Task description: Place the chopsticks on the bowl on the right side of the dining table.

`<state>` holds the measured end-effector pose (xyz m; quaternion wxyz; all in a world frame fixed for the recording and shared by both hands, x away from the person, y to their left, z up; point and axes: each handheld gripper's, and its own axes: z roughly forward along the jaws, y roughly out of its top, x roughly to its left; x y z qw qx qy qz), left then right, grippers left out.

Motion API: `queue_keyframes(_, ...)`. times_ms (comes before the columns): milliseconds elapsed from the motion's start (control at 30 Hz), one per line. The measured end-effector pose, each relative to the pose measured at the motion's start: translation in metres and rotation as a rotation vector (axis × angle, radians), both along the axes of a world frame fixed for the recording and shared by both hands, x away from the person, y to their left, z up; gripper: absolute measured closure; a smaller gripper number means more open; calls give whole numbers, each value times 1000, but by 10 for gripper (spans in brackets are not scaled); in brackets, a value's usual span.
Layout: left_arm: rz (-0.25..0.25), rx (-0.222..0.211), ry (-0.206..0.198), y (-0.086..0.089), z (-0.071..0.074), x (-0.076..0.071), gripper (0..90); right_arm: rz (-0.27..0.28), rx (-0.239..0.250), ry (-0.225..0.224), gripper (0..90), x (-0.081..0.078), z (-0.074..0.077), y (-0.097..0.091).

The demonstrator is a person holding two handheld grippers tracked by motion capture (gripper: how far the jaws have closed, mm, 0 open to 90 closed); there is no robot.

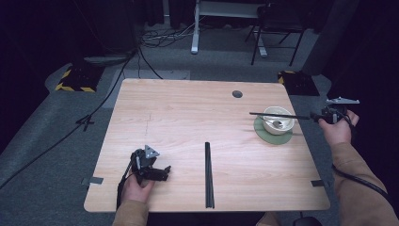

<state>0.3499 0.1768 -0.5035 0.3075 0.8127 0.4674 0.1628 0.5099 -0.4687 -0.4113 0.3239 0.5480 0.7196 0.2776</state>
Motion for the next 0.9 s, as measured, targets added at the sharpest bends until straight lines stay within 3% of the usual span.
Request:
queue_keyframes(167,3,-3,0,0,0,0,3,-95,21,31,466,1,-10,-7)
queue_keyframes(300,1,1,1,0,0,0,3,-87,49,21,449,2,-14,-7)
queue_keyframes(900,0,0,0,0,0,0,3,-115,79,17,445,6,-20,-6)
